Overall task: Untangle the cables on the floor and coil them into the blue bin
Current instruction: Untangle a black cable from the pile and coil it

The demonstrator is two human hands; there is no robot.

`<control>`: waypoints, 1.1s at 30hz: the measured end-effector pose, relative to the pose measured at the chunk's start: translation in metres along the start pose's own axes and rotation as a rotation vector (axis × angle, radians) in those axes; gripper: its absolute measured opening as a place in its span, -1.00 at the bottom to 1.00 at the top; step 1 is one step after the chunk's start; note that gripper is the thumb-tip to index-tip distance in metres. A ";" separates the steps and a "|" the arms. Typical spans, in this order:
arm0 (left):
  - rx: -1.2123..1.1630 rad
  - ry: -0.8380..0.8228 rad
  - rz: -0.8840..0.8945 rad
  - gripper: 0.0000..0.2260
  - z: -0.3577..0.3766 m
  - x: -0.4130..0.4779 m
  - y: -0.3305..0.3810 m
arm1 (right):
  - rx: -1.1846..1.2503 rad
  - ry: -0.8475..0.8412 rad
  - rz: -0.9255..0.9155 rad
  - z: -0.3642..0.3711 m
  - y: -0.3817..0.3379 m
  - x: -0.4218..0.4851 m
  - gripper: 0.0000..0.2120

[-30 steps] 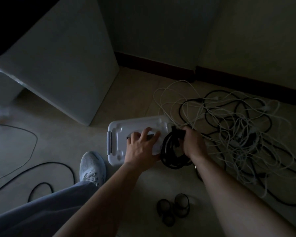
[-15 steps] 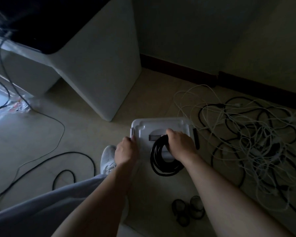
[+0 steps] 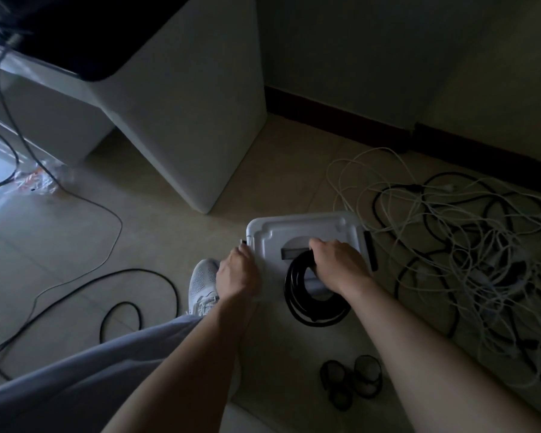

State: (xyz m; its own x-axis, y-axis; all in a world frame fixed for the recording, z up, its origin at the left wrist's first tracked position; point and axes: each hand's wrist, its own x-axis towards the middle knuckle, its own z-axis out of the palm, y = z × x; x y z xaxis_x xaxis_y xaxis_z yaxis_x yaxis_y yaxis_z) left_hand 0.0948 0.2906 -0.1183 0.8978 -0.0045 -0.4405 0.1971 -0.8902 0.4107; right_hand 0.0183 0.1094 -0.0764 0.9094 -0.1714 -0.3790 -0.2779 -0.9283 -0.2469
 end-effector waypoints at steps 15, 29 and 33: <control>0.409 -0.015 0.633 -0.64 0.015 -0.052 0.062 | 0.573 0.214 0.440 -0.014 0.079 -0.055 -0.81; 0.216 0.055 0.533 -0.77 -0.036 -0.048 0.096 | 0.902 0.113 0.648 -0.069 0.107 -0.085 -0.71; 0.038 0.109 0.405 -0.82 -0.072 -0.043 0.088 | 1.013 0.174 0.692 -0.086 0.105 -0.085 -0.74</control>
State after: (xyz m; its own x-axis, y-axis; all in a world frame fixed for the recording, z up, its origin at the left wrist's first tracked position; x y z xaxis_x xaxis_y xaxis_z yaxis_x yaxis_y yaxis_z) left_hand 0.1017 0.2450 -0.0054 0.9365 -0.3115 -0.1613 -0.1936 -0.8423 0.5030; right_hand -0.0617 -0.0014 0.0066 0.4837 -0.6373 -0.5999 -0.7595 0.0349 -0.6495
